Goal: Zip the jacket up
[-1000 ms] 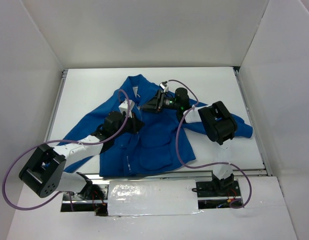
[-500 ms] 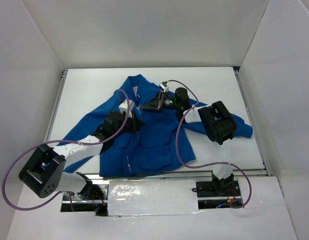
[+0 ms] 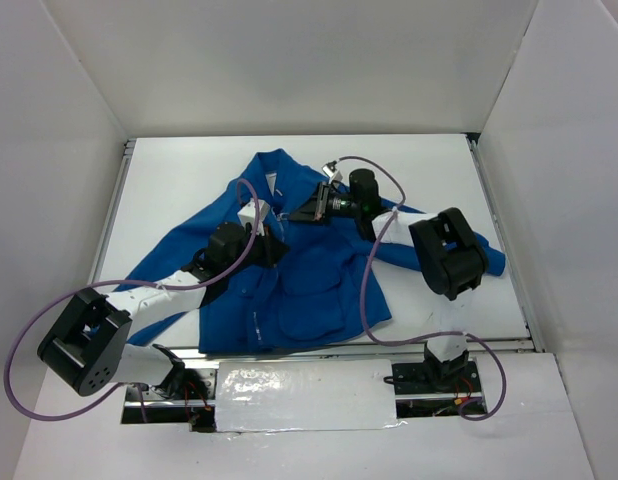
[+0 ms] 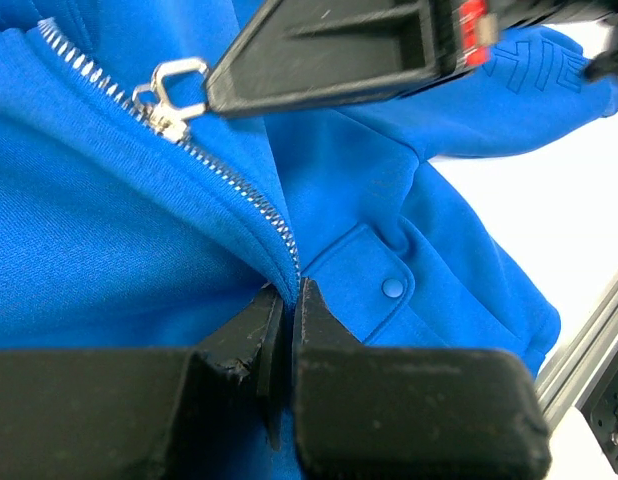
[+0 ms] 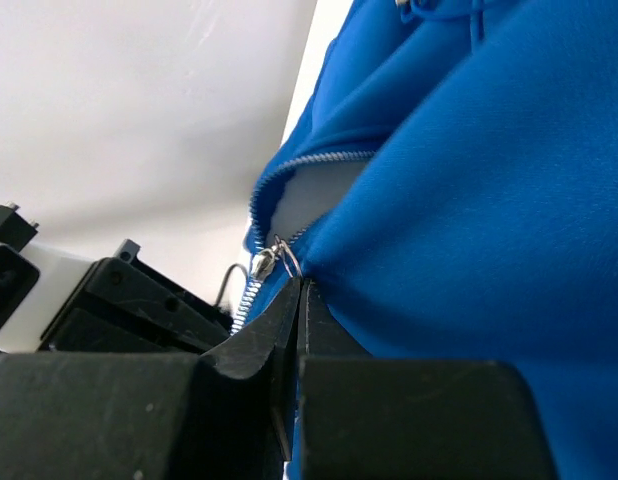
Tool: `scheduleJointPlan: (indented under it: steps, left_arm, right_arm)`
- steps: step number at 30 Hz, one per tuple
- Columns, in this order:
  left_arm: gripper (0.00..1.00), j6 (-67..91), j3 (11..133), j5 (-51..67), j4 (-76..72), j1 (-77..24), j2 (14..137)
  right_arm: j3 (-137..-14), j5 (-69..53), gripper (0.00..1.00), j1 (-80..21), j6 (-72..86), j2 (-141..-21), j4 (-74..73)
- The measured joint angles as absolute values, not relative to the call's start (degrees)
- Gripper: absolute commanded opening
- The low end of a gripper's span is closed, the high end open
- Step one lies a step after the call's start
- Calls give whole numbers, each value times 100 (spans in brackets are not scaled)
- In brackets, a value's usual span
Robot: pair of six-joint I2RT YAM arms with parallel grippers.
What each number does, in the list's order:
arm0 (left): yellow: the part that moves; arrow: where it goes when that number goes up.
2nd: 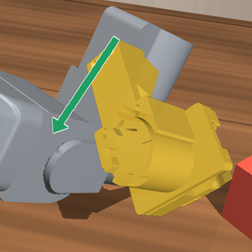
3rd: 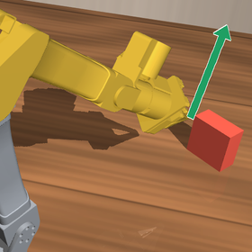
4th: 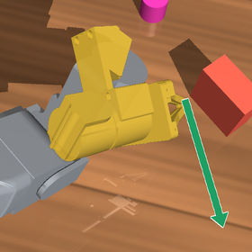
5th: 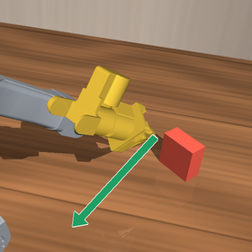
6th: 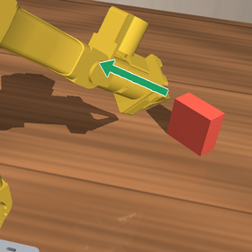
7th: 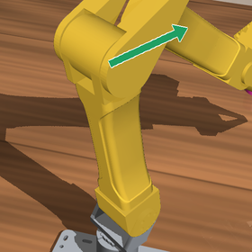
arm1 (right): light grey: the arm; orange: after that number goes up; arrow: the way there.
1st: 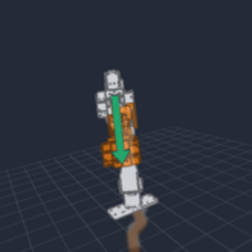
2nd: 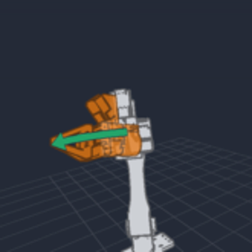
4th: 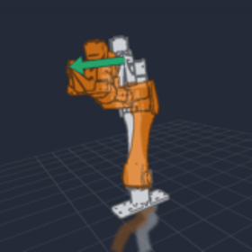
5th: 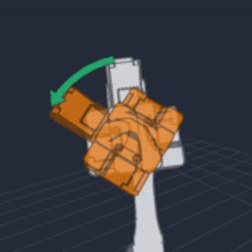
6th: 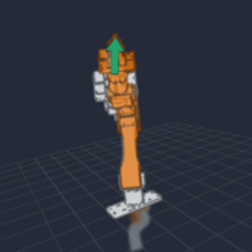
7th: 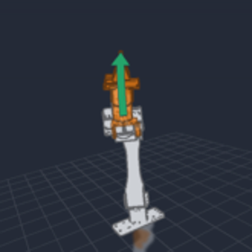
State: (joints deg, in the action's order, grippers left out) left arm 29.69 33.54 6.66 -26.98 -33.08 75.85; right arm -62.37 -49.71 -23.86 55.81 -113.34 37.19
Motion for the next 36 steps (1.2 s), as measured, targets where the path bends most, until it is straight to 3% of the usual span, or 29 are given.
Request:
scheduleJointPlan:
  steps: [10,23,36]
  left_arm:
    - [0,2864,3354,781,-2720,-3301,7616]
    - [0,2687,3409,1098,-2681,-3262,7655]
    - [0,2416,3559,1935,-2128,-3253,7666]
  right_arm:
    - [-6302,-4440,0,-2386,4534,-10521,2399]
    - [-6923,-3968,0,-2486,3677,-10438,1413]
    - [-9314,-2873,0,-2473,2239,-11249,172]
